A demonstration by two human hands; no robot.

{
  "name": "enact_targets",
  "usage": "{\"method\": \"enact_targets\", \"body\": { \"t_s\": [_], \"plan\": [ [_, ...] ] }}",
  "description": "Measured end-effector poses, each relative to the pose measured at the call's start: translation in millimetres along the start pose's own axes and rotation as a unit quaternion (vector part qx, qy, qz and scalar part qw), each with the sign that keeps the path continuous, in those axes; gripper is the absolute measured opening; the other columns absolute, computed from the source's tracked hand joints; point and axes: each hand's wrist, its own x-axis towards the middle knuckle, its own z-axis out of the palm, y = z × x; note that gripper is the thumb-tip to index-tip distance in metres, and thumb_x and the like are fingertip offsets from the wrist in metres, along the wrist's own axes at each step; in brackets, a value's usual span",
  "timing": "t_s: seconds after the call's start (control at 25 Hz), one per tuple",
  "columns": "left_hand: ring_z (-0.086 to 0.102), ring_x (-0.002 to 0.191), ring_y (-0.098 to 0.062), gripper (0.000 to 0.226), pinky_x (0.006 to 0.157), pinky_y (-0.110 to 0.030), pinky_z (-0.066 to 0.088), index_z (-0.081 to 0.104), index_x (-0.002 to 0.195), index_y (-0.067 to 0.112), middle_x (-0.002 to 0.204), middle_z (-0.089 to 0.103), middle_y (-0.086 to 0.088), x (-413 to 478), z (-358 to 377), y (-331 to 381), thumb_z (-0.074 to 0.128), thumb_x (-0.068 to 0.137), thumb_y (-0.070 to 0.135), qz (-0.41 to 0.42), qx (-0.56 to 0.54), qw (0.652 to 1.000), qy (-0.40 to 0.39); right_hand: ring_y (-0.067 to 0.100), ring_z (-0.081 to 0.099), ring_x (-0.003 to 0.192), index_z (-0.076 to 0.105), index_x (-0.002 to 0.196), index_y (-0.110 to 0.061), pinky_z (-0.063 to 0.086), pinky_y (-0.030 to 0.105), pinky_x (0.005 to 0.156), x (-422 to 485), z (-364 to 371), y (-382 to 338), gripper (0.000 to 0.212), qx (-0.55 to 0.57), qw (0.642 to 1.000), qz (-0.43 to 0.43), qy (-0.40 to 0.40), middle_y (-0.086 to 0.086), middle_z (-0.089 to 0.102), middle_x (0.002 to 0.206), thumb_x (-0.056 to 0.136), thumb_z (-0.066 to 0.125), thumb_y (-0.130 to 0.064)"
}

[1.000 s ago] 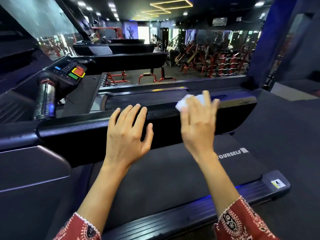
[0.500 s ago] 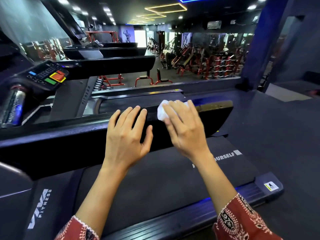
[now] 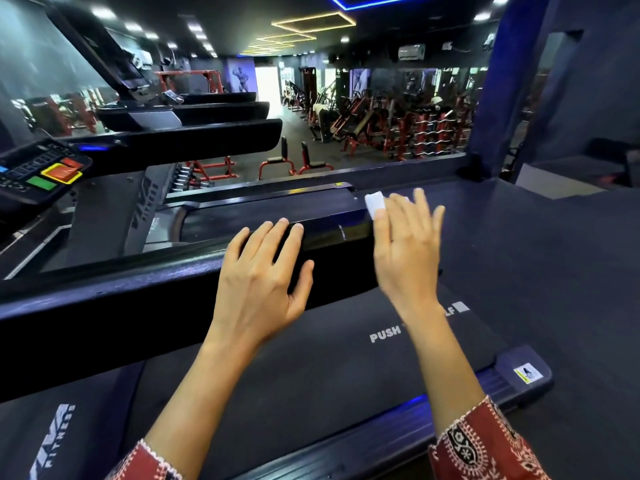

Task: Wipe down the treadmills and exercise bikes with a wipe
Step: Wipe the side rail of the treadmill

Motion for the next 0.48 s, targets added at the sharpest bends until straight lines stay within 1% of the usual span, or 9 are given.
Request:
{"method": "enact_targets", "body": {
  "t_s": [0.12,0.16,0.2,0.24,0.28,0.32,0.36,0.44,0.48],
  "plan": [
    [0.063,0.107,-0.034,0.043,0.096,-0.044,0.038,0.064,0.118,0.001,0.119,0.064,-0.018,3.6,4.2,6.6,0.051,0.088,0.029,0.001,-0.004,1.000,-0.003,0.037,0.048,0.124,0.063,0.122,-0.007,0.019,0.050,0.111,-22.8,6.6,-9.3,0.044,0.014,0.981,-0.191,-0.034,0.012,0.062,0.124,0.105,0.027,-0.026],
    [0.063,0.107,-0.034,0.043,0.096,-0.044,0.038,0.064,0.118,0.001,0.119,0.064,-0.018,3.6,4.7,7.5,0.052,0.088,0.028,0.000,-0.004,1.000,-0.003,0.035,0.049,0.126,0.061,0.125,-0.004,0.019,0.050,0.113,-20.0,7.1,-2.9,0.047,0.022,0.981,-0.193,-0.030,0.014,0.060,0.128,0.105,0.026,-0.028],
    [0.062,0.108,-0.034,0.043,0.096,-0.044,0.038,0.064,0.119,0.001,0.119,0.064,-0.018,3.2,4.7,8.0,0.052,0.088,0.028,0.000,-0.003,1.000,-0.004,0.034,0.047,0.129,0.059,0.126,-0.002,0.017,0.050,0.114,-14.4,7.4,7.0,0.046,0.035,0.990,-0.137,-0.014,0.015,0.058,0.131,0.105,0.028,-0.029],
    [0.062,0.108,-0.034,0.043,0.097,-0.044,0.038,0.064,0.119,0.001,0.120,0.064,-0.018,2.7,4.5,8.2,0.052,0.089,0.028,0.001,0.000,1.000,-0.005,0.034,0.042,0.134,0.057,0.128,-0.001,0.016,0.049,0.116,-11.4,6.5,13.6,0.045,0.060,0.997,-0.054,0.000,0.016,0.056,0.133,0.104,0.030,-0.027],
    [0.062,0.109,-0.034,0.043,0.097,-0.044,0.038,0.063,0.120,0.001,0.120,0.064,-0.018,2.3,4.3,8.1,0.052,0.089,0.028,0.003,0.003,1.000,-0.006,0.034,0.036,0.137,0.055,0.130,0.000,0.016,0.049,0.117,-13.0,6.8,14.2,0.044,0.085,0.996,0.006,0.015,0.016,0.053,0.136,0.103,0.031,-0.025],
    [0.062,0.109,-0.034,0.043,0.097,-0.044,0.038,0.063,0.120,0.001,0.121,0.063,-0.018,2.3,4.1,7.9,0.052,0.089,0.028,0.005,0.005,1.000,-0.007,0.034,0.032,0.139,0.053,0.132,0.001,0.017,0.049,0.117,-19.2,6.6,7.8,0.044,0.096,0.995,0.012,0.025,0.017,0.051,0.139,0.103,0.032,-0.024],
    [0.062,0.109,-0.033,0.043,0.097,-0.044,0.038,0.063,0.120,0.001,0.121,0.063,-0.018,2.5,4.1,7.8,0.052,0.089,0.028,0.007,0.006,1.000,-0.006,0.034,0.032,0.139,0.051,0.133,0.003,0.020,0.048,0.117,-31.4,8.4,-0.1,0.043,0.093,0.995,-0.030,0.032,0.019,0.049,0.140,0.103,0.032,-0.022],
    [0.062,0.108,-0.033,0.043,0.097,-0.044,0.038,0.063,0.120,0.001,0.121,0.063,-0.018,3.0,3.9,7.9,0.051,0.089,0.029,0.006,0.005,1.000,-0.003,0.032,0.039,0.135,0.053,0.132,0.004,0.025,0.045,0.115,-47.1,11.4,-4.8,0.041,0.081,0.985,-0.147,0.035,0.021,0.050,0.138,0.103,0.034,-0.019],
    [0.063,0.108,-0.033,0.043,0.097,-0.044,0.038,0.064,0.120,0.001,0.120,0.064,-0.018,3.1,4.2,8.1,0.051,0.089,0.029,0.005,0.005,1.000,-0.001,0.032,0.042,0.133,0.055,0.130,0.003,0.025,0.042,0.116,-41.1,11.7,1.6,0.041,0.083,0.983,-0.162,0.034,0.020,0.052,0.137,0.103,0.034,-0.019]
  ]
}}
